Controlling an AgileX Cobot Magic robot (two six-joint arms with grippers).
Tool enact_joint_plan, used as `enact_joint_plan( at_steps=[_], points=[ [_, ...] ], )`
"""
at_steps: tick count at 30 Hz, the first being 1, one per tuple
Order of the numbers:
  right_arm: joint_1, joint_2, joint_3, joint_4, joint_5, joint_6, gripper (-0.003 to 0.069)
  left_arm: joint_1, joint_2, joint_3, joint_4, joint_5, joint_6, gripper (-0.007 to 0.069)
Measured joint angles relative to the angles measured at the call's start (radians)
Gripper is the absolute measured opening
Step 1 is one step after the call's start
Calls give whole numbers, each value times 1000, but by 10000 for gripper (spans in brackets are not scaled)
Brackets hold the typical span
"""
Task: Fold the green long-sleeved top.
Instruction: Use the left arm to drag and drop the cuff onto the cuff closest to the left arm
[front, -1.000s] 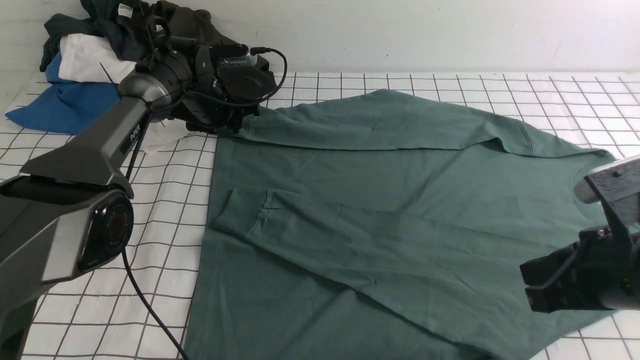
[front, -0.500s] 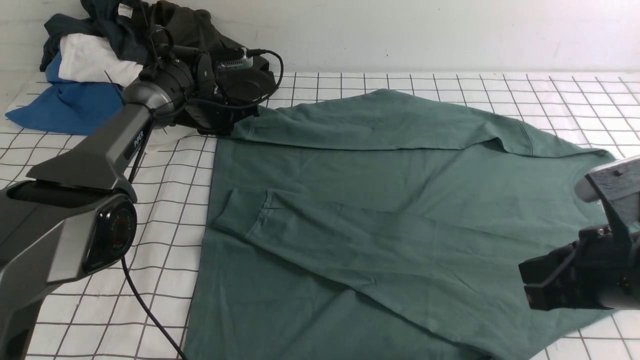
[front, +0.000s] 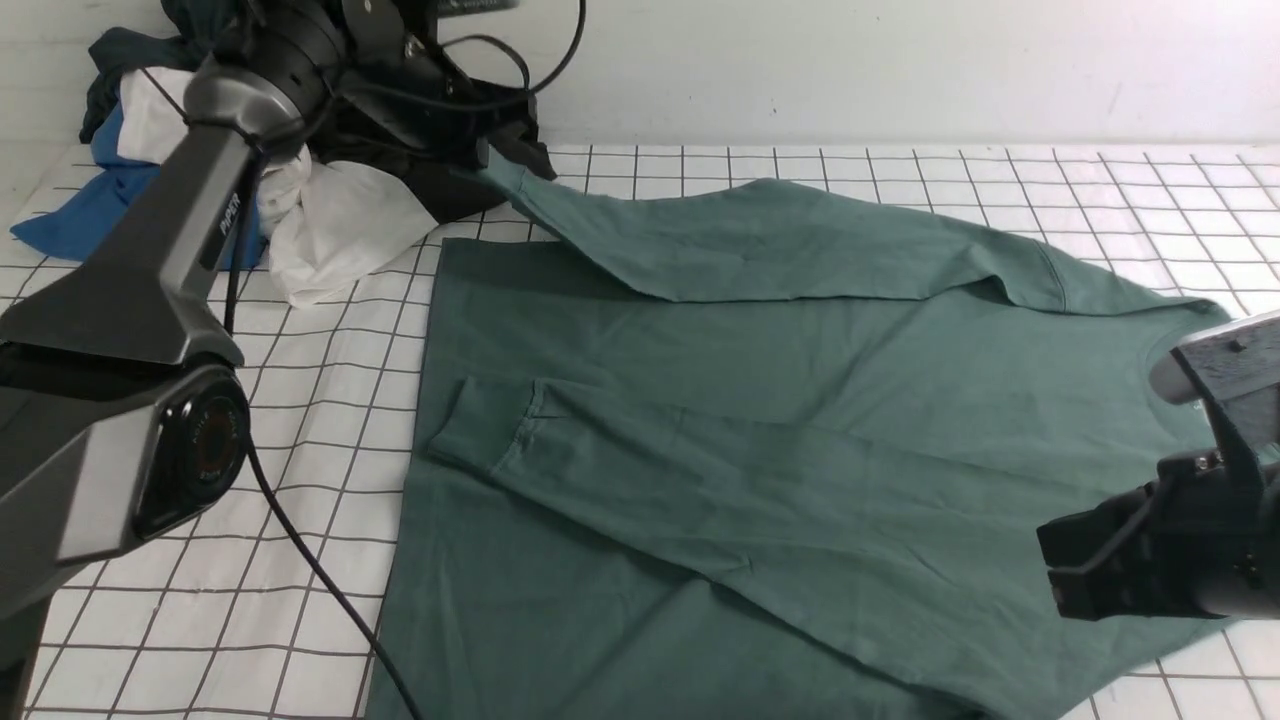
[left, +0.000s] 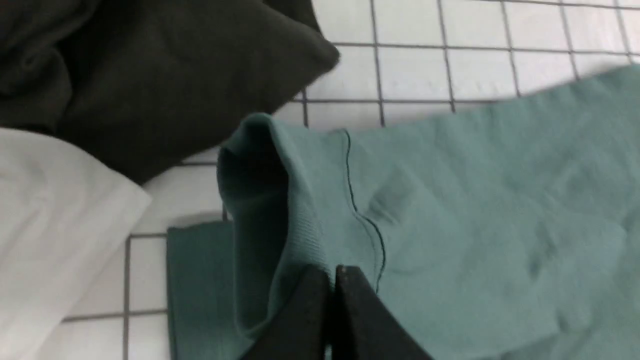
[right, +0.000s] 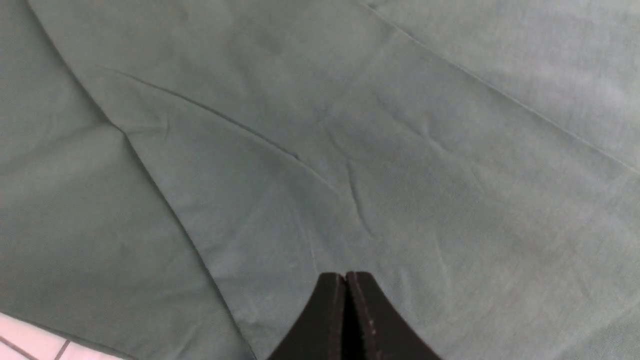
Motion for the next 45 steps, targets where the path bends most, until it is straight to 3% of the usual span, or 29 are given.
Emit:
enact_joint_plan(
  at_steps=[4,15,20,26,30,34,40,41,42,45],
  points=[
    [0,0,0,0,0,0,-6,-2,-23,-16,-29,100,43,-8],
    [0,0,0,-26,96,-29,-6,-17,-226,11,-37,126,61,-7],
    [0,0,0,-19,98,-31,-6,-60,-504,250,-27,117,109,-7],
    [0,0,0,5,98,-33,-6,-84,-579,801,-9,97,145,-7],
    [0,0,0,4,89,-38,-6,-84,-546,1079,9,-107,148,-7],
    [0,0,0,6,66,-41,-6,-80,-546,1120,21,-281,143,1],
    [0,0,0,20,55,-44,-6,-47,-515,1115,51,-408,89,113],
    [0,0,0,23,55,-44,-6,-27,-490,1115,53,-421,78,181],
    [0,0,0,22,55,-44,-6,-25,-487,1115,53,-428,78,189],
    [0,0,0,27,53,-45,-6,-3,-436,1115,52,-484,78,318]
  ],
)
